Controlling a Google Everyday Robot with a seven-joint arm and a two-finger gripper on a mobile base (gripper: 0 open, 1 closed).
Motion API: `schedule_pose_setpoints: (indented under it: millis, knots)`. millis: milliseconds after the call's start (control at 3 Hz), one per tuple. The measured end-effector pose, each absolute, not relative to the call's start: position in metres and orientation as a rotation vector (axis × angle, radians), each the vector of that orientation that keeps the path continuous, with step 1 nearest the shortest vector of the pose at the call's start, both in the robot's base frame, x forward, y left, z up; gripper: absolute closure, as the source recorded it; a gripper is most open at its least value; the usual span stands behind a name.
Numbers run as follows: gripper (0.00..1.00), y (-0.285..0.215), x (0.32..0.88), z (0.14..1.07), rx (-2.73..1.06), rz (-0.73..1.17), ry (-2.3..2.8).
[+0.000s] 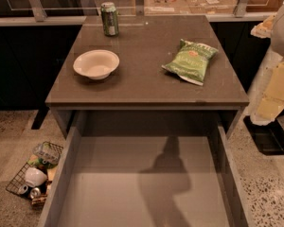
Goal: Place green jalapeno chip bag into paper bowl
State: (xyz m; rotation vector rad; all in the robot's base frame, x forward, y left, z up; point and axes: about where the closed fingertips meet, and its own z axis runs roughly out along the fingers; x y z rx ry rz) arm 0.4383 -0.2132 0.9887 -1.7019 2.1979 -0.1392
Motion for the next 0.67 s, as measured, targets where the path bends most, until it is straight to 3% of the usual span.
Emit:
schedule_pose_setpoints:
  millis: [667]
  knots:
    - [0.00, -0.235, 0.457, 0.986, -1.606, -0.110, 2.221]
